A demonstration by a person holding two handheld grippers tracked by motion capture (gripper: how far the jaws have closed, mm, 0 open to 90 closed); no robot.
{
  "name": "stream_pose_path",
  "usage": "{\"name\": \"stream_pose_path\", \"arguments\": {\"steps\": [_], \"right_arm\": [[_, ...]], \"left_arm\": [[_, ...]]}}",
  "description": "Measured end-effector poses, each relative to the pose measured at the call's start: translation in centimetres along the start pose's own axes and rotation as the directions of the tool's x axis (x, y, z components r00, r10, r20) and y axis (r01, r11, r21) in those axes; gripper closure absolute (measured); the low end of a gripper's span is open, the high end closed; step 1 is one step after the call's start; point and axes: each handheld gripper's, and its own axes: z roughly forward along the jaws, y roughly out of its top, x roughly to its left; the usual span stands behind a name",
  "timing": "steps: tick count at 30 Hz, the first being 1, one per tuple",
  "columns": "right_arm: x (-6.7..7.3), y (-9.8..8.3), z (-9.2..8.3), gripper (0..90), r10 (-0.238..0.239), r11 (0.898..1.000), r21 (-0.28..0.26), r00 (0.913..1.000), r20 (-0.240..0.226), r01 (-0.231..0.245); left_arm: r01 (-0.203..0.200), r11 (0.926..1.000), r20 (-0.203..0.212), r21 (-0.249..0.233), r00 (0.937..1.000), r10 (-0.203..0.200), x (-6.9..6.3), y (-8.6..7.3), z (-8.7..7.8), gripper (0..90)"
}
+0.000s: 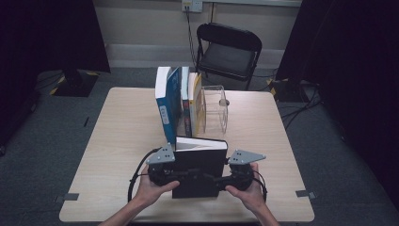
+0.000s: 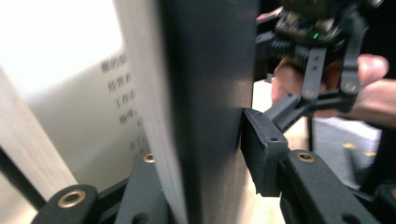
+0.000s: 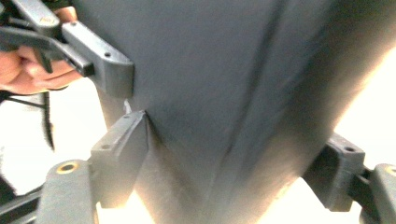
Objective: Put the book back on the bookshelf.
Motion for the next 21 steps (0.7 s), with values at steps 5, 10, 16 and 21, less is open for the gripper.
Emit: {"name": "stream_pose_path", "arguments": {"steps": [5, 10, 16, 21], "right_arm": [[0.2, -0.1, -0.5, 26.7, -0.048, 0.999, -0.008, 0.9983, 0.034, 0.048], [0.1, -0.2, -0.9, 27.6, -0.026, 1.000, -0.013, 0.9995, -0.018, 0.026], [-0.4, -0.3, -0.7, 25.8, 0.013, 1.000, -0.020, 0.9970, -0.076, -0.014], [-0.6, -0.2, 0.1, 23.0, 0.035, 0.999, -0.023, 0.9950, -0.094, -0.037]], "left_arm": [[-0.036, 0.9994, 0.003, 0.002, 0.9994, 0.036, 0.0, -0.5, 0.0, 61.8], [-0.047, 0.9989, -0.007, -0.004, 0.9989, 0.047, -0.5, -1.2, -0.4, 59.9], [-0.037, 0.9991, -0.046, 0.022, 0.9982, 0.038, -0.6, -1.9, -1.1, 58.1], [-0.002, 0.9990, -0.064, 0.044, 0.9979, 0.005, 0.0, -2.5, -1.8, 54.8]]}}
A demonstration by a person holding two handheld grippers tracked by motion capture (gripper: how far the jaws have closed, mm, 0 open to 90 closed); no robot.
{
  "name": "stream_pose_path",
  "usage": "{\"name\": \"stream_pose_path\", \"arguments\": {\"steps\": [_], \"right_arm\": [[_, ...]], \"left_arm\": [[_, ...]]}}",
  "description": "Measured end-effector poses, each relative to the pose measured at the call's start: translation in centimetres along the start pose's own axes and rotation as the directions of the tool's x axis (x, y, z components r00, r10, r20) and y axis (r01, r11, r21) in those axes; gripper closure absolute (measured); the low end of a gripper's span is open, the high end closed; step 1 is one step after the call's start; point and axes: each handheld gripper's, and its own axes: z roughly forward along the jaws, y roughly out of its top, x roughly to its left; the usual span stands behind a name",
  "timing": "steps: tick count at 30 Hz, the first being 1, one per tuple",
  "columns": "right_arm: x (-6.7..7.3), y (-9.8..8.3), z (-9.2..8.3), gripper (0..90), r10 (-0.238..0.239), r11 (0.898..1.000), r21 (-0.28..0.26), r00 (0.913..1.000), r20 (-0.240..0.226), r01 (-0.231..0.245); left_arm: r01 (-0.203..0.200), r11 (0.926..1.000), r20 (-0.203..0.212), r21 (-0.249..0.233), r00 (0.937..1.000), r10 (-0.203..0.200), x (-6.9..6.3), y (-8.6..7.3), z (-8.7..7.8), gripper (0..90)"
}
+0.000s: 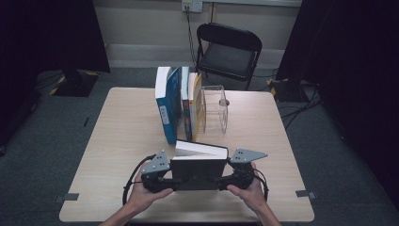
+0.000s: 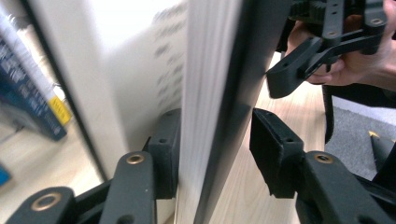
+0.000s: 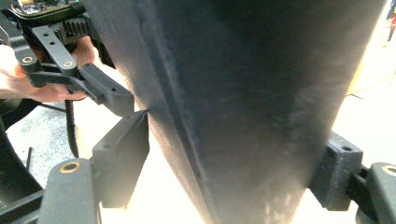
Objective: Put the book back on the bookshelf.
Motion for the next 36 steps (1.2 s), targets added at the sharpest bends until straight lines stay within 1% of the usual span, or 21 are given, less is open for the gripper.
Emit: {"name": "stream_pose_path", "arguments": {"steps": [1, 2, 3, 4, 5, 6, 7, 10, 12, 14, 16, 19, 21, 23, 26, 28, 29, 30, 31, 34, 36], "right_arm": [[0.1, 0.0, 0.1, 23.3, -0.003, 1.000, 0.004, 1.0000, 0.005, 0.003], [0.2, 0.1, 0.1, 26.5, -0.006, 1.000, 0.008, 0.9999, 0.014, 0.006], [0.2, 0.1, 0.1, 26.5, -0.006, 1.000, 0.008, 0.9999, 0.014, 0.006], [0.3, 0.0, -0.2, 34.5, -0.019, 1.000, 0.014, 0.9997, 0.014, 0.018], [0.3, 0.0, -0.2, 34.5, -0.019, 1.000, 0.014, 0.9997, 0.014, 0.018], [0.5, -0.1, -0.4, 40.9, -0.032, 0.999, 0.017, 0.9995, 0.006, 0.032], [0.5, -0.1, -0.4, 40.9, -0.032, 0.999, 0.017, 0.9995, 0.006, 0.032], [1.1, -0.2, -0.4, 45.6, -0.060, 0.998, 0.024, 0.9981, 0.011, 0.060], [1.3, -0.2, -0.4, 46.0, -0.065, 0.998, 0.025, 0.9979, 0.009, 0.064], [1.3, -0.2, -0.4, 45.8, -0.064, 0.998, 0.025, 0.9979, 0.011, 0.064], [1.2, -0.2, -0.3, 45.3, -0.054, 0.998, 0.017, 0.9984, 0.012, 0.054], [1.3, 0.1, -0.1, 44.4, -0.052, 0.999, 0.008, 0.9982, 0.031, 0.052], [1.3, 0.3, 0.1, 43.6, -0.050, 0.999, -0.001, 0.9978, 0.043, 0.050], [1.4, 0.5, 0.3, 43.1, -0.052, 0.999, -0.005, 0.9975, 0.047, 0.052], [1.7, 0.8, 0.7, 39.3, -0.039, 0.999, -0.012, 0.9974, 0.061, 0.040], [2.2, 1.0, 1.1, 40.7, -0.063, 0.998, 0.006, 0.9896, 0.129, 0.063], [2.2, 1.0, 1.1, 42.8, -0.056, 0.998, 0.000, 0.9907, 0.124, 0.056], [2.0, 1.0, 1.0, 43.9, -0.042, 0.999, -0.007, 0.9940, 0.102, 0.043], [1.9, 1.0, 0.9, 44.8, -0.038, 0.999, -0.009, 0.9945, 0.097, 0.039], [2.2, 0.9, 0.8, 47.3, -0.045, 0.999, -0.011, 0.9937, 0.103, 0.046], [2.3, 0.8, 0.8, 48.9, -0.051, 0.999, -0.010, 0.9940, 0.097, 0.052]], "left_arm": [[0.007, 1.0000, -0.009, 0.006, 0.9999, -0.007, 0.1, -0.2, -0.1, 54.7], [0.008, 0.9999, -0.016, 0.013, 0.9998, -0.007, 0.2, -0.4, -0.3, 54.5], [0.017, 0.9998, -0.022, 0.013, 0.9996, -0.017, 0.4, -0.5, -0.5, 54.5], [0.028, 0.9995, -0.052, 0.014, 0.9983, -0.027, 0.8, -0.8, -0.7, 54.0], [0.028, 0.9995, -0.052, 0.014, 0.9983, -0.027, 0.8, -0.8, -0.7, 53.3], [0.037, 0.9992, -0.063, 0.012, 0.9974, -0.037, 1.0, -0.9, -0.7, 52.0], [0.048, 0.9987, -0.071, 0.012, 0.9964, -0.047, 1.2, -0.9, -0.7, 52.0], [0.057, 0.9983, -0.078, 0.014, 0.9954, -0.055, 1.5, -1.1, -0.5, 48.7], [0.051, 0.9986, -0.082, 0.014, 0.9954, -0.049, 1.4, -1.2, -0.4, 47.5], [0.053, 0.9984, -0.083, 0.018, 0.9952, -0.051, 1.5, -1.2, -0.3, 47.0], [0.046, 0.9988, -0.089, 0.019, 0.9951, -0.044, 1.5, -1.2, -0.1, 46.4], [0.051, 0.9984, -0.091, 0.022, 0.9946, -0.049, 1.6, -1.0, 0.1, 46.2], [0.045, 0.9987, -0.092, 0.023, 0.9949, -0.043, 1.7, -1.0, 0.2, 46.1], [0.048, 0.9986, -0.088, 0.024, 0.9951, -0.045, 1.8, -0.9, 0.3, 46.1], [0.040, 0.9989, -0.089, 0.024, 0.9953, -0.038, 1.9, -0.9, 0.4, 45.7], [0.035, 0.9991, -0.099, 0.023, 0.9946, -0.033, 1.8, -0.9, 0.7, 43.5], [0.031, 0.9991, -0.106, 0.030, 0.9940, -0.028, 1.8, -0.8, 0.8, 41.2], [0.033, 0.9991, -0.108, 0.027, 0.9937, -0.030, 1.8, -0.8, 0.9, 40.2], [0.035, 0.9990, -0.106, 0.027, 0.9939, -0.032, 1.8, -0.8, 0.9, 39.7], [0.039, 0.9989, -0.094, 0.027, 0.9949, -0.036, 2.0, -0.8, 0.8, 38.5], [0.053, 0.9985, -0.085, 0.016, 0.9951, -0.051, 2.1, -0.8, 0.8, 37.0]]}}
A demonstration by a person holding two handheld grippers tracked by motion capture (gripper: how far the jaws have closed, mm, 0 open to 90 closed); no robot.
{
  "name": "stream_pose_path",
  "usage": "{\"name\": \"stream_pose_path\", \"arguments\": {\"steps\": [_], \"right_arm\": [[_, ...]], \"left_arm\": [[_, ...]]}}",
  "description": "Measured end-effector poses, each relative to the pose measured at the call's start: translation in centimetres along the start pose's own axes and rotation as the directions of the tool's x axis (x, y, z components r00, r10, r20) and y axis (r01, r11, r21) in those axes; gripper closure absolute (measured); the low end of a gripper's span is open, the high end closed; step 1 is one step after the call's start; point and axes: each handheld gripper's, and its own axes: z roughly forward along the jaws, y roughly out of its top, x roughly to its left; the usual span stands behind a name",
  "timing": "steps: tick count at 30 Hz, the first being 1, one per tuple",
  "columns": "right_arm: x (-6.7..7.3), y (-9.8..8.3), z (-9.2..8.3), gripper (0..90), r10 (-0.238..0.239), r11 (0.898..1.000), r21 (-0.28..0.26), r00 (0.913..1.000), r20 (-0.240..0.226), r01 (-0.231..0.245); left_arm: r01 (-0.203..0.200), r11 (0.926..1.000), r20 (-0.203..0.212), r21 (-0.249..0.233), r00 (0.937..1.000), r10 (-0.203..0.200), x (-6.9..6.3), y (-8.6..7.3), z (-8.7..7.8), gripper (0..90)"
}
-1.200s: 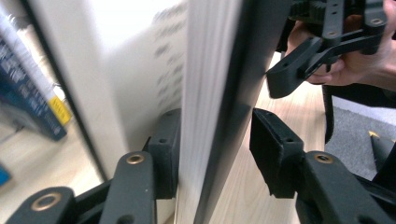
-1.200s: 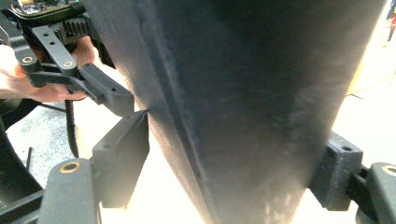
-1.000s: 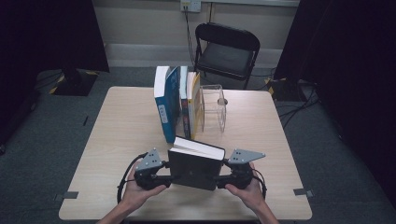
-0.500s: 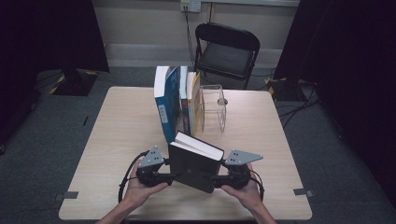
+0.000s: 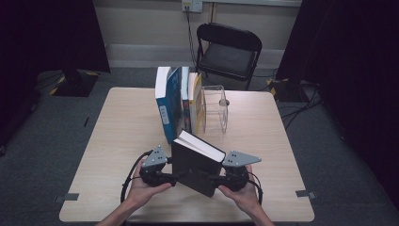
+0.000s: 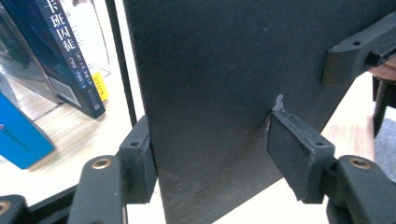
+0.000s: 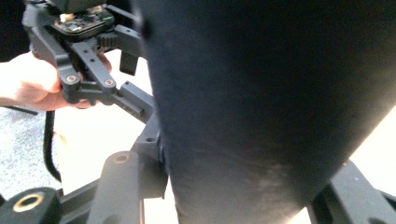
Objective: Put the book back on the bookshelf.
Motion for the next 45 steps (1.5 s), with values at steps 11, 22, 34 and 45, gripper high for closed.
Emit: {"name": "stream_pose_path", "arguments": {"steps": [11, 22, 34, 45], "right_arm": [[0.2, -0.1, -0.4, 51.9, -0.027, 1.000, 0.006, 0.9996, -0.010, 0.027], [-0.3, -0.3, -1.2, 52.9, -0.019, 1.000, 0.006, 0.9993, 0.032, 0.019], [-3.1, -1.0, -3.4, 53.2, 0.046, 0.999, -0.013, 0.9795, 0.196, -0.044], [-5.7, -0.4, -2.5, 53.4, 0.099, 0.995, -0.040, 0.9408, 0.324, -0.091]], "left_arm": [[0.025, 0.9995, -0.008, -0.016, 0.9996, -0.025, 0.4, 0.0, -0.9, 29.9], [0.059, 0.9978, -0.082, 0.029, 0.9950, -0.056, 1.8, -0.8, -0.8, 30.0], [0.074, 0.9855, -0.168, 0.153, 0.9847, -0.047, 3.0, -1.0, -0.1, 19.9], [0.130, 0.9532, -0.239, 0.273, 0.9690, -0.064, 6.5, -4.4, -1.4, 18.6]]}}
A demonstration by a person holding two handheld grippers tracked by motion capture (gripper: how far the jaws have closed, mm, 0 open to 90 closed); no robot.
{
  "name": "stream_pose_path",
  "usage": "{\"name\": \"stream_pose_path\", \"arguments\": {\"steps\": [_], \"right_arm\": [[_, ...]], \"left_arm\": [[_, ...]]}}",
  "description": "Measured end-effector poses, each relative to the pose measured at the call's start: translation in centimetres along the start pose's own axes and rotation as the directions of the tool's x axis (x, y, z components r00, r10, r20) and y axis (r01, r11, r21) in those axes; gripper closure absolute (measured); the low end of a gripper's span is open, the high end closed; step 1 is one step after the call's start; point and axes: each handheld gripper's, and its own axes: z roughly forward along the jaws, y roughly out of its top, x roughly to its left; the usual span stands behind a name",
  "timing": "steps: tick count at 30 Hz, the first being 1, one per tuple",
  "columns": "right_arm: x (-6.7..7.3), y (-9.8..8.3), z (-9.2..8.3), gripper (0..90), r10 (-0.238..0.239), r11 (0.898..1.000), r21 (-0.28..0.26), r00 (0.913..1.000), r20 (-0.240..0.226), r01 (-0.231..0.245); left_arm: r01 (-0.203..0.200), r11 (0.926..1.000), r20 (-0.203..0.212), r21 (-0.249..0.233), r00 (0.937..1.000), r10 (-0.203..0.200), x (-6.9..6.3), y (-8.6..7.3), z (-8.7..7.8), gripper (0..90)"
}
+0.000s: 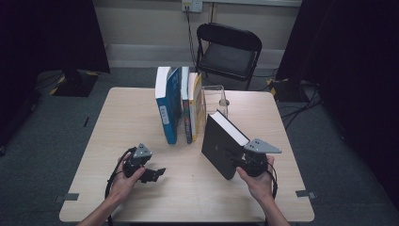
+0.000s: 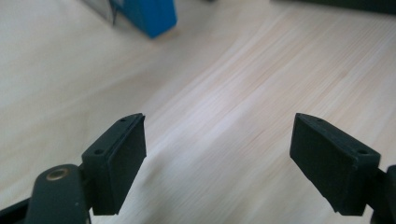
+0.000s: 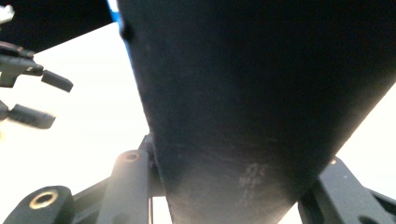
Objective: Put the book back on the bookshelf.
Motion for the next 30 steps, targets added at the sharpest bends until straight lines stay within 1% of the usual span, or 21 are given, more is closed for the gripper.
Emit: {"name": "stream_pose_path", "arguments": {"steps": [1, 2, 3, 4, 5, 6, 7, 8, 9, 12, 13, 14, 15, 16, 17, 19, 21, 22, 23, 28, 30], "right_arm": [[-0.1, 0.1, 0.1, 53.4, 0.002, 1.000, -0.002, 1.0000, 0.007, -0.002], [-0.3, 0.2, 0.3, 53.4, 0.006, 1.000, -0.001, 0.9999, 0.016, -0.006], [-0.5, 0.3, 0.5, 53.4, 0.008, 1.000, -0.003, 0.9997, 0.021, -0.008], [-0.7, 0.4, 0.8, 53.4, 0.013, 1.000, -0.003, 0.9994, 0.032, -0.013], [-0.8, 0.5, 0.9, 53.4, 0.014, 1.000, -0.001, 0.9994, 0.033, -0.014], [-0.9, 0.7, 1.1, 53.4, 0.014, 1.000, 0.000, 0.9991, 0.040, -0.014], [-1.2, 1.0, 1.5, 53.4, 0.007, 1.000, 0.004, 0.9988, 0.049, -0.007], [-1.2, 1.0, 1.5, 53.4, 0.007, 1.000, 0.004, 0.9988, 0.049, -0.007], [-1.2, 1.2, 1.7, 53.4, 0.007, 1.000, 0.006, 0.9986, 0.053, -0.007], [-1.3, 1.5, 2.2, 53.4, 0.005, 1.000, 0.010, 0.9977, 0.067, -0.006], [-1.4, 1.6, 2.4, 53.4, 0.007, 1.000, 0.008, 0.9971, 0.076, -0.007], [-1.4, 1.6, 2.4, 53.4, 0.007, 1.000, 0.008, 0.9971, 0.076, -0.007], [-1.4, 1.6, 2.5, 53.3, 0.011, 1.000, 0.008, 0.9969, 0.078, -0.012], [-1.4, 1.6, 2.6, 53.3, 0.012, 1.000, 0.004, 0.9966, 0.082, -0.013], [-1.4, 1.6, 2.6, 53.3, 0.017, 1.000, 0.005, 0.9964, 0.083, -0.017], [-1.5, 1.5, 2.7, 53.1, 0.015, 1.000, 0.007, 0.9966, 0.081, -0.015], [-1.5, 1.3, 2.6, 53.0, 0.015, 1.000, 0.006, 0.9967, 0.080, -0.015], [-1.4, 1.3, 2.6, 52.9, 0.016, 1.000, 0.006, 0.9966, 0.081, -0.016], [-1.3, 1.4, 2.6, 52.6, 0.007, 1.000, 0.010, 0.9968, 0.080, -0.008], [-1.2, 1.4, 2.7, 51.8, -0.002, 1.000, 0.016, 0.9974, 0.072, 0.000], [-1.4, 1.7, 2.7, 50.1, 0.008, 1.000, 0.019, 0.9982, 0.059, -0.009]], "left_arm": [[0.011, 0.9999, 0.003, 0.010, 0.9999, -0.011, 0.3, -0.2, 0.2, 18.0], [0.015, 0.9995, -0.015, 0.029, 0.9998, -0.014, 0.5, -0.2, 0.3, 15.7], [0.020, 0.9990, -0.037, 0.041, 0.9992, -0.019, 0.6, -0.3, 0.5, 16.5], [0.022, 0.9988, -0.042, 0.044, 0.9989, -0.020, 0.7, -0.3, 0.6, 16.3], [0.022, 0.9983, -0.034, 0.054, 0.9992, -0.020, 0.8, -0.4, 0.8, 15.8], [0.020, 0.9971, -0.037, 0.074, 0.9991, -0.017, 0.9, -0.5, 1.0, 16.1], [0.009, 0.9965, -0.053, 0.083, 0.9986, -0.005, 0.9, -0.6, 1.1, 15.7], [0.002, 0.9966, -0.065, 0.083, 0.9978, 0.004, 0.9, -0.5, 1.2, 15.7], [0.004, 0.9965, -0.073, 0.083, 0.9973, 0.002, 0.9, -0.5, 1.2, 15.8], [0.001, 0.9972, -0.078, 0.075, 0.9969, 0.005, 1.0, -0.6, 1.2, 14.8], [0.016, 0.9976, -0.084, 0.067, 0.9964, -0.010, 1.0, -0.8, 1.2, 14.8], [0.016, 0.9976, -0.084, 0.067, 0.9964, -0.010, 1.0, -0.8, 1.2, 14.3], [0.031, 0.9975, -0.097, 0.064, 0.9950, -0.025, 1.0, -0.8, 1.1, 14.3], [0.036, 0.9975, -0.105, 0.061, 0.9941, -0.029, 1.0, -0.9, 1.1, 13.2], [0.040, 0.9980, -0.118, 0.049, 0.9924, -0.034, 1.0, -1.1, 1.1, 12.0], [0.046, 0.9989, -0.135, 0.003, 0.9898, -0.045, 1.0, -1.7, 1.2, 7.3], [0.048, 0.9988, -0.141, -0.007, 0.9888, -0.048, 0.9, -1.9, 1.1, 7.3], [0.052, 0.9984, -0.147, -0.021, 0.9876, -0.055, 0.9, -2.1, 1.1, 7.2], [0.054, 0.9983, -0.149, -0.023, 0.9871, -0.057, 0.7, -2.3, 0.9, 7.1], [0.059, 0.9980, -0.151, -0.021, 0.9866, -0.061, 0.8, -2.4, 0.7, 6.4], [0.047, 0.9988, -0.139, -0.010, 0.9891, -0.048, 1.0, -2.2, 1.0, 3.7]]}}
